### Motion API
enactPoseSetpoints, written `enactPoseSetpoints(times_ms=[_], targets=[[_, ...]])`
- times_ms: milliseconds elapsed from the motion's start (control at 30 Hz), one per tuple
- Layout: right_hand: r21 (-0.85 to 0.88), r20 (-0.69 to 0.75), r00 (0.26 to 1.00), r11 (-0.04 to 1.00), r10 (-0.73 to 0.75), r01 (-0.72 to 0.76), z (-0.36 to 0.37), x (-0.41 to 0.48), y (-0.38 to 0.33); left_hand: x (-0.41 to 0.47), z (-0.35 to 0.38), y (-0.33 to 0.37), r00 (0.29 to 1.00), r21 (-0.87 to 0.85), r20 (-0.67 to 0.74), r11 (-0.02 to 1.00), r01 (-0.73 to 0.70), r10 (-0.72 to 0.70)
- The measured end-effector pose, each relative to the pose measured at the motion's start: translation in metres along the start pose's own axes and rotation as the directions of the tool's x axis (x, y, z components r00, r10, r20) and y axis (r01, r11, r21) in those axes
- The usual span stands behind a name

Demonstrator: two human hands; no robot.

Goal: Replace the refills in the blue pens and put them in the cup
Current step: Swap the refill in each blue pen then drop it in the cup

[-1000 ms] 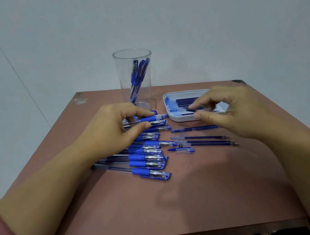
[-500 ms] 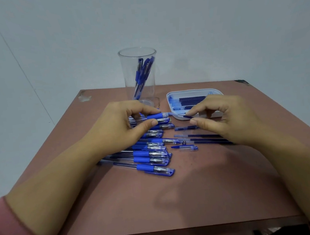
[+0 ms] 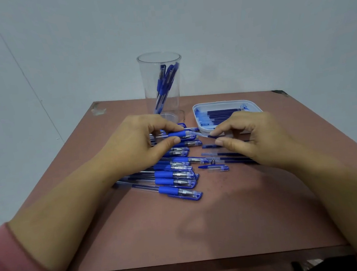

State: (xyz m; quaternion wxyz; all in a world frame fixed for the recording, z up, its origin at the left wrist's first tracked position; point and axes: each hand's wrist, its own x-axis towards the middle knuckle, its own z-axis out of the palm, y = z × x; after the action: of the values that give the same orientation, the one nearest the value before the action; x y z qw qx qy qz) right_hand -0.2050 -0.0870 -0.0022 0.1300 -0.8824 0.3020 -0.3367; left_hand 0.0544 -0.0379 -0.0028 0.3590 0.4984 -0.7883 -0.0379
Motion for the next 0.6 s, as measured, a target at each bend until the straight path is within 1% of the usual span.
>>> enactPoseSetpoints(times_ms=[133, 200, 267, 333, 433, 500, 600], targets=[[-0.016, -0.005, 1.000, 1.000, -0.027, 0.027, 0.001, 0.000, 0.003, -0.001, 0.000, 0.004, 0.998, -0.020, 0.049, 0.999, -0.025, 0.026], [-0.045, 0.012, 0.996, 0.995, -0.084, 0.085, 0.005, 0.002, 0.002, -0.002, 0.002, 0.004, 0.995, -0.049, 0.092, 0.998, -0.031, 0.035], [-0.067, 0.034, 0.991, 0.989, -0.132, 0.134, 0.008, 0.004, -0.001, -0.002, 0.003, 0.004, 0.994, -0.062, 0.100, 0.998, -0.031, 0.038], [-0.090, 0.020, 0.993, 0.989, -0.117, 0.118, 0.006, 0.005, -0.002, -0.002, 0.002, 0.004, 0.997, -0.067, 0.075, 0.997, -0.029, 0.034], [-0.121, -0.044, 0.998, 0.992, -0.049, 0.044, -0.002, 0.001, 0.001, -0.001, -0.001, 0.005, 0.999, -0.048, 0.035, 0.999, -0.023, 0.025], [-0.109, -0.061, 0.998, 0.994, -0.013, 0.006, -0.004, -0.002, 0.004, 0.000, -0.002, 0.003, 1.000, -0.041, 0.016, 0.999, -0.019, 0.020], [-0.075, -0.080, 0.997, 0.997, -0.007, 0.001, 0.002, -0.001, 0.002, 0.000, 0.002, 0.002, 1.000, -0.053, 0.012, 0.998, -0.019, 0.019]])
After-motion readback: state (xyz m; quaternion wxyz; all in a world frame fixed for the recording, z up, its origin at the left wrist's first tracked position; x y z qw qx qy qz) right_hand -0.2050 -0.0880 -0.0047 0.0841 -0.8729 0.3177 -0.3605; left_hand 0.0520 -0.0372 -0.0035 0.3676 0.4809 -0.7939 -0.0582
